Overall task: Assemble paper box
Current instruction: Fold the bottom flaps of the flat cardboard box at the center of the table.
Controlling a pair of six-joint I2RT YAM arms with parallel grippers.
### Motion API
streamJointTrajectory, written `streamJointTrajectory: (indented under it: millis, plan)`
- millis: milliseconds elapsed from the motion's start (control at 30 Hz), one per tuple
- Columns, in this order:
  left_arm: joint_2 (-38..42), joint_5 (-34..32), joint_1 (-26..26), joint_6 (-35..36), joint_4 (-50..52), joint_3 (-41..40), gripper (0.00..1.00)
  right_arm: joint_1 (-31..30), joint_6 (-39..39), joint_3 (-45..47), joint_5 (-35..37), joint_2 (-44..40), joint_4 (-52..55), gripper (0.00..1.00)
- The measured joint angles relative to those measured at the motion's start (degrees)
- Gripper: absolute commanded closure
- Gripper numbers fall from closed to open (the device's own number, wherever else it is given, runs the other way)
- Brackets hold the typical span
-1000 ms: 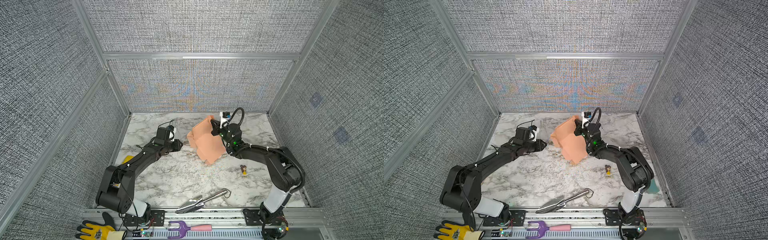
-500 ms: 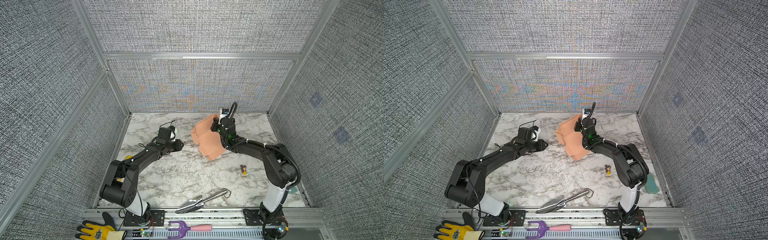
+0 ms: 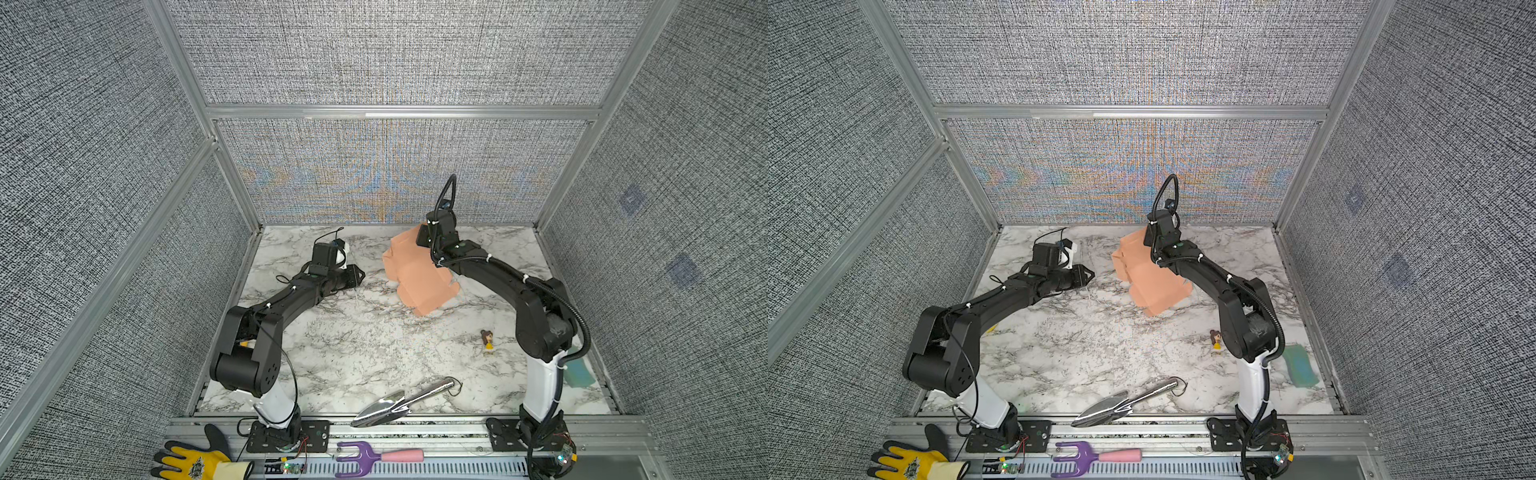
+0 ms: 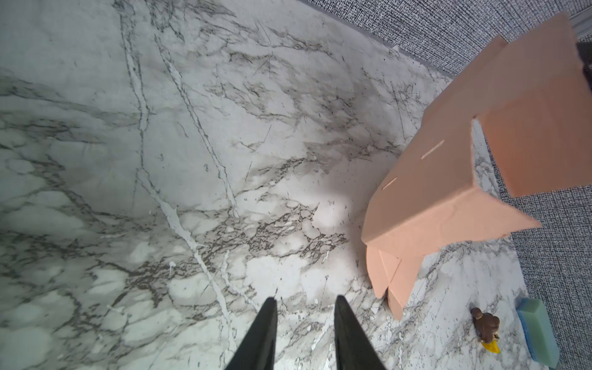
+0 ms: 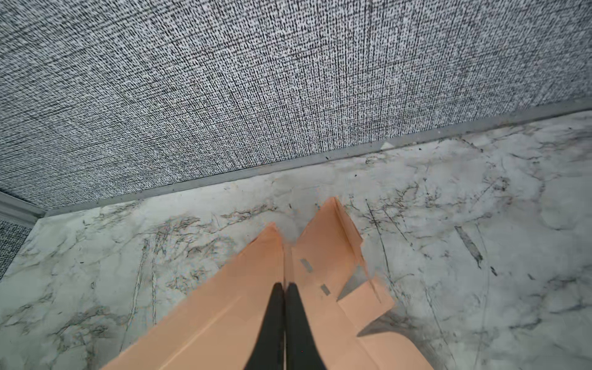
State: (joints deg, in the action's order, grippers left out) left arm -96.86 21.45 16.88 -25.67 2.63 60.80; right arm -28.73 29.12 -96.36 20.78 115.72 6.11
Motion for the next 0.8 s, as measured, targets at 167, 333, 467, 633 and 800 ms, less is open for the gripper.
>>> streamJointTrajectory:
  millis: [167, 333, 467, 633, 800]
  plan:
    - [-2.8, 1.1, -0.8, 0.4, -0.9, 1.7, 0.65, -0.7, 3.7, -8.1, 0.3, 4.3, 7.3, 1.0]
    - [-3.9, 3.2, -0.8, 0.9, -2.2, 0.7, 0.64, -0.7, 5.5, -5.8, 0.3, 3.2, 10.8, 1.0]
    - [-4.0, 5.9, -0.4, 1.7, -5.0, 0.1, 0.64, 0.1, 6.3, -2.0, -0.1, 0.7, 11.3, 1.0]
    - [-5.4, 7.9, 1.0, 4.1, -7.3, 1.6, 0.64, 1.0, 6.8, 1.6, -1.7, -1.4, 11.1, 1.0]
    - [-6.0, 9.1, 1.0, 4.9, -8.1, 3.4, 0.65, 1.7, 7.1, 4.1, -3.3, -3.0, 10.0, 1.0]
